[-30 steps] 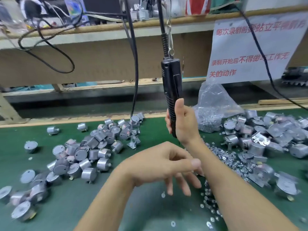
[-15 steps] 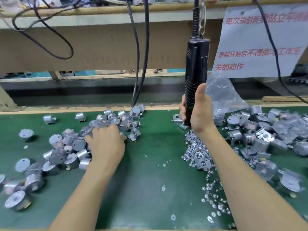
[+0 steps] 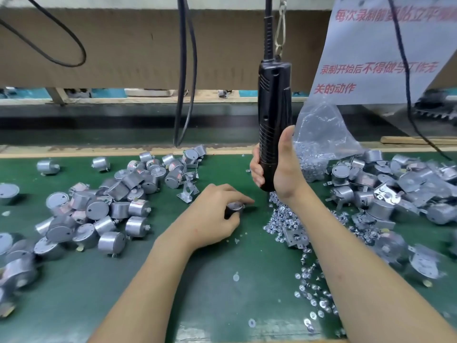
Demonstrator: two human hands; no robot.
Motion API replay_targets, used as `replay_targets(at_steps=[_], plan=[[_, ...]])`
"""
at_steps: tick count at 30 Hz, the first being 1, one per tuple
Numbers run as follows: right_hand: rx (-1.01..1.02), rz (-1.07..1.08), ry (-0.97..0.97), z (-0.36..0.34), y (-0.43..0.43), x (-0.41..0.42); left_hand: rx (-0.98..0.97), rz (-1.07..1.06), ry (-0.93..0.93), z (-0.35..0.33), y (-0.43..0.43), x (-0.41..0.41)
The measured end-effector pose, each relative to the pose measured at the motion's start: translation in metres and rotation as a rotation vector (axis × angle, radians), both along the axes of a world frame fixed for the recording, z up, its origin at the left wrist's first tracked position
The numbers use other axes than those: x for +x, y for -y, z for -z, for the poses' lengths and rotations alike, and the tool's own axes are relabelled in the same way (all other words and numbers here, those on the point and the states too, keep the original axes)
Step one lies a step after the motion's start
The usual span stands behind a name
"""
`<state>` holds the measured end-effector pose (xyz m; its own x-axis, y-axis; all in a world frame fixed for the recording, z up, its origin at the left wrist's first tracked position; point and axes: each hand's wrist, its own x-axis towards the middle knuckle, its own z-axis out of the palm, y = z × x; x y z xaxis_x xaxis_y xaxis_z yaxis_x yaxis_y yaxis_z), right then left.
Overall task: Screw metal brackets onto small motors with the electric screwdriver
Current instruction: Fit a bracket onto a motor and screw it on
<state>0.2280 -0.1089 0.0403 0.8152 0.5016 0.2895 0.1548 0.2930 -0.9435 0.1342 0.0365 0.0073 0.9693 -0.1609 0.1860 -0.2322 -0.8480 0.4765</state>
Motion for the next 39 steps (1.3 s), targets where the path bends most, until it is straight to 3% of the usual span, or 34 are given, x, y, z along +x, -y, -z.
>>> replay_targets(at_steps=[6,39], plan=[[-0.01,0.002,-0.016,0.008,0.0,0.003,-0.084,-0.15,0.055,0.016,-0.003,-0.002],[-0.006,-0.012,0.005,0.005,-0.001,-0.002,-0.136,-0.173,0.137,0.021,0.001,0.0]])
